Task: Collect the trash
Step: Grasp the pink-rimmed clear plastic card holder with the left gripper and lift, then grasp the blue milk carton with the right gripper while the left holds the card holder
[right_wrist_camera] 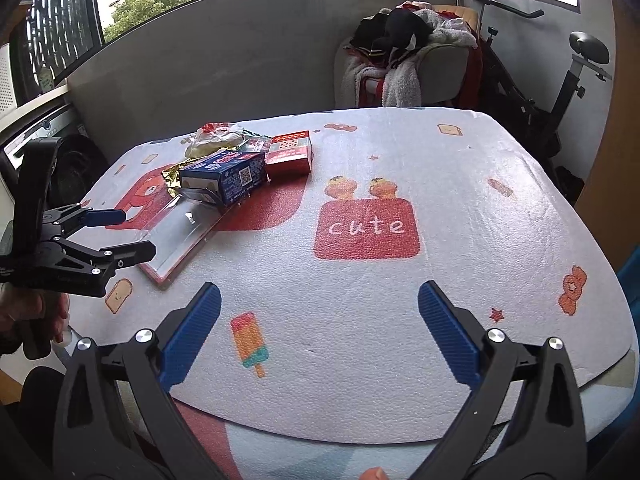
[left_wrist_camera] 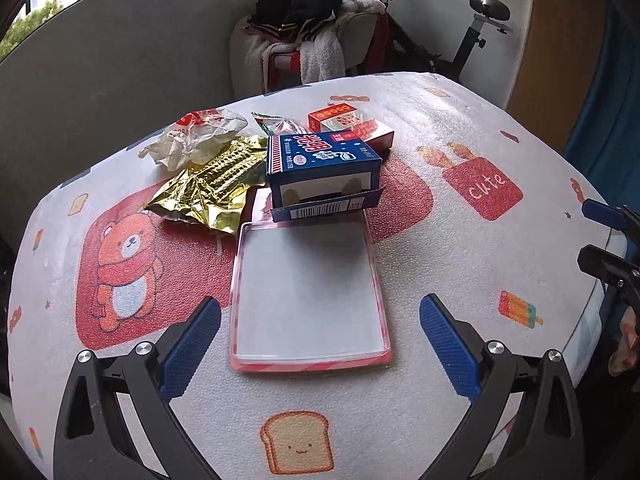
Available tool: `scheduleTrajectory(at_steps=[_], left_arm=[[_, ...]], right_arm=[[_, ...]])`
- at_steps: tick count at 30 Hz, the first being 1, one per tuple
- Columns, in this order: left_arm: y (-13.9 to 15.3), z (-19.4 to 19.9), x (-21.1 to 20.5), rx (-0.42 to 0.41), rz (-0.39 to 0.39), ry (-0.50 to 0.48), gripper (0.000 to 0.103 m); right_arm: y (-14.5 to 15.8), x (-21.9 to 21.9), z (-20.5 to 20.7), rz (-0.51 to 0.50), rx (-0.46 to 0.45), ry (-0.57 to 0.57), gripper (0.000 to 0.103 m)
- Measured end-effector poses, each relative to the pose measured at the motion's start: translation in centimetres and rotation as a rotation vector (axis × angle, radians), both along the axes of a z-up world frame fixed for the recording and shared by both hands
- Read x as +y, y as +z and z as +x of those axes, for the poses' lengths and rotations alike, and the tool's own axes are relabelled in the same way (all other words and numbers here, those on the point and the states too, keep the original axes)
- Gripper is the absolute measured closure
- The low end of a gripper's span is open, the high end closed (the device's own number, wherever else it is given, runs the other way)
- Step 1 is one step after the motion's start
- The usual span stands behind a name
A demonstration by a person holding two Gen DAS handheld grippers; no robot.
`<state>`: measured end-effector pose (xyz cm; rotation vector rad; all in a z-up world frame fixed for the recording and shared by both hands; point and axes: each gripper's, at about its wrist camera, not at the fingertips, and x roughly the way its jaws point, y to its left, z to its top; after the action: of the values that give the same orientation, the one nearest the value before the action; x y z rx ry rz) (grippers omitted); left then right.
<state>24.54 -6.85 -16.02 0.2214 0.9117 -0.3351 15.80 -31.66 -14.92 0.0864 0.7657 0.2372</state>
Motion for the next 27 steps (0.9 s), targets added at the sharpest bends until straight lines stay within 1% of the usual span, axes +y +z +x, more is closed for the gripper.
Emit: scheduleTrajectory(at_steps=[4, 9, 10, 11, 12, 13, 18, 20, 23, 26, 27], left_arm=[[-1.2, 1.8, -0.6, 0.03, 0.034, 0.02, 0.006], [-2.3, 3.1, -0.5, 0.065, 0.053, 0.052, 0.006], [-2.6, 3.3, -0.3, 0.079, 0.05, 0.054, 0.006], [-2.6, 3.4, 0.0, 0.084, 0.022, 0.057, 0.012], [-2.5, 3.4, 0.3, 0.094, -0.002, 0.065, 0.013], [-2.4, 3.3, 0.6, 0.094, -0.002, 0.075, 0.013], [-2.0, 0.9, 1.6, 0.104, -0.037, 0.063, 0.013], [-1.6, -0.4, 2.2, 0.108, -0.061, 0.06, 0.013], [-0.8, -2.4, 3.4, 0.089, -0.078, 0.066, 0.013], [-0.4, -3.8, 4.5, 0.098, -0.104, 0.077, 0.013], [-0.2, -4.3, 4.9, 0.103, -0.113, 0.075, 0.013]], right_arm=[[-0.2, -0.4, 0.3, 0.013, 0.004, -0.002, 0.006], [-0.6, -0.5, 0.7, 0.022, 0.015, 0.002, 0.006], [-0.7, -0.5, 0.7, 0.024, 0.019, 0.004, 0.006], [-0.8, -0.5, 0.8, 0.027, 0.024, 0.006, 0.006], [-0.9, -0.4, 0.8, 0.031, 0.03, 0.008, 0.006], [-0.9, -0.4, 0.9, 0.037, 0.036, 0.01, 0.006], [-0.1, 0.6, 1.8, 0.055, 0.042, 0.029, 0.006], [0.8, 1.6, 2.8, 0.065, 0.044, 0.042, 0.006], [2.1, 4.0, 4.9, 0.084, 0.055, 0.076, 0.006], [2.6, 7.1, 7.9, 0.087, 0.114, 0.091, 0.006], [2.7, 8.1, 8.9, 0.108, 0.136, 0.097, 0.006]])
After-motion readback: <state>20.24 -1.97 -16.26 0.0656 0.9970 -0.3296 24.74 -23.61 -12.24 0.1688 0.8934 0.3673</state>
